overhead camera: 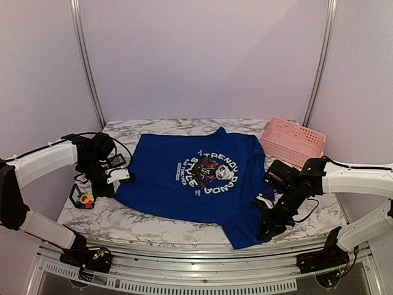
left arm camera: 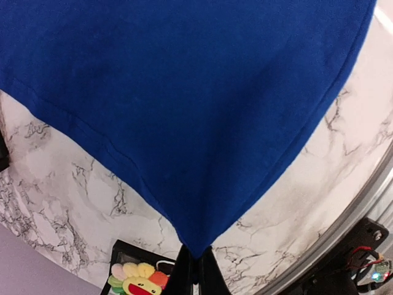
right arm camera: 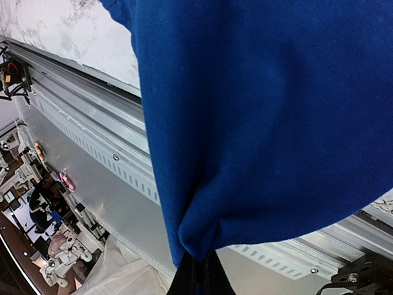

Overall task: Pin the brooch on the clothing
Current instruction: Flatten out the crumpled clothing at the center of the board, then smooth out the flattened clothing at the center of the board.

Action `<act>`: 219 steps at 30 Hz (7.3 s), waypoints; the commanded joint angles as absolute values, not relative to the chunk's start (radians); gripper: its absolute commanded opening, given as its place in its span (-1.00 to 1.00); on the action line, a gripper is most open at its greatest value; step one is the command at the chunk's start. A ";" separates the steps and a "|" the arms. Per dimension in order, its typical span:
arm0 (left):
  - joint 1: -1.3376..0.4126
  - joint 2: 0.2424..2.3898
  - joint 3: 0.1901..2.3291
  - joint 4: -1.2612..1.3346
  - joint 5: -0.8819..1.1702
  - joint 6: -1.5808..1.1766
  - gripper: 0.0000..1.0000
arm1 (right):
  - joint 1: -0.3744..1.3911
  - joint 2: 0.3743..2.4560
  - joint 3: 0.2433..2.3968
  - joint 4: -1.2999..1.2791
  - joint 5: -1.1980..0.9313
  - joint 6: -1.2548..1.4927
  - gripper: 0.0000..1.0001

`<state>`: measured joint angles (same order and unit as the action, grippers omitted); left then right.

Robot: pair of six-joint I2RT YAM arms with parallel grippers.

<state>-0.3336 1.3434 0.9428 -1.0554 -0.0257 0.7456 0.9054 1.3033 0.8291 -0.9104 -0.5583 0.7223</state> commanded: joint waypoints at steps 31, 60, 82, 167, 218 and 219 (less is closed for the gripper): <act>-0.416 1.775 1.122 -0.619 -0.216 0.579 -0.46 | 0.294 2.058 1.537 -0.438 0.243 0.323 -1.00; -0.416 2.044 1.545 -0.645 -0.229 0.477 -0.40 | 0.323 2.088 1.513 -0.319 -0.033 0.243 -0.97; -0.433 1.840 1.120 -0.803 -0.104 0.563 -0.39 | 0.230 1.931 1.223 -0.425 0.124 0.314 -0.98; -0.449 2.207 1.861 -0.682 -0.066 0.445 0.10 | 0.540 2.238 1.897 -0.321 -0.106 0.289 -1.00; -0.641 2.358 1.986 -0.698 0.372 0.236 0.15 | 0.440 2.170 1.478 -0.410 0.040 0.382 -0.07; -0.642 2.364 1.990 -0.695 0.367 0.235 -0.03 | 0.439 2.155 1.462 -0.411 0.042 0.388 -0.08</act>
<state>-0.6209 2.3398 1.9640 -0.7044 0.3592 0.2569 0.4618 2.1788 1.5620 -0.3420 -0.0177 0.3393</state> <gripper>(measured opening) 0.588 0.468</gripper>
